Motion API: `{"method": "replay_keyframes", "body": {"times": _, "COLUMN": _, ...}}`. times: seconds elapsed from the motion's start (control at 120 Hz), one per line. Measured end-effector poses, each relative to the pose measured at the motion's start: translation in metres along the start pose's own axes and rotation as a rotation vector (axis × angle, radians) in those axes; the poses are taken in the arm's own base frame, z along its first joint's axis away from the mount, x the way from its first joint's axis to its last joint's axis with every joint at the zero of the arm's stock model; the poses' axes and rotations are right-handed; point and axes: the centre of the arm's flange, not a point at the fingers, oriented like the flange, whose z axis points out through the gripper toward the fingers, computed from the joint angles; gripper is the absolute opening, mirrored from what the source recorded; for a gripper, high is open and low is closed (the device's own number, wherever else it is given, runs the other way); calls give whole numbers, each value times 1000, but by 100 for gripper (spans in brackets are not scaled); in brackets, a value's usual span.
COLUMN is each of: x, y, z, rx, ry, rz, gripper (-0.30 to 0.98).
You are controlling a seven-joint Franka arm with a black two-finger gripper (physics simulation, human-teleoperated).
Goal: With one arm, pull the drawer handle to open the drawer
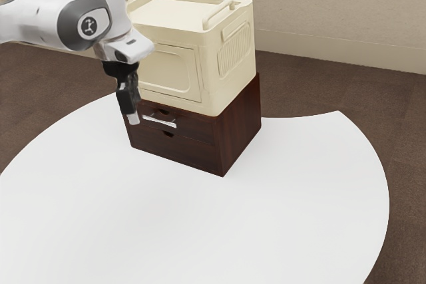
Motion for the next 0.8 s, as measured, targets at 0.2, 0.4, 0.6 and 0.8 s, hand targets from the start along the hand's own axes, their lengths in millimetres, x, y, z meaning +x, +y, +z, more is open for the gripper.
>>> {"method": "replay_keyframes", "body": {"times": 0.2, "x": 0, "y": 18, "z": 32, "rx": -4, "ry": 41, "rz": 238, "gripper": 69}}
{"method": "replay_keyframes", "body": {"times": 0.4, "x": -9, "y": 24, "z": 62, "rx": 64, "ry": 85, "rz": 388, "gripper": 69}}
{"method": "replay_keyframes", "body": {"times": 0.6, "x": -10, "y": 13, "z": 70, "rx": 157, "ry": 129, "rz": 487, "gripper": 69}}
{"method": "replay_keyframes", "body": {"times": 0.8, "x": -24, "y": -10, "z": 74, "rx": 206, "ry": 142, "rz": 519, "gripper": 69}}
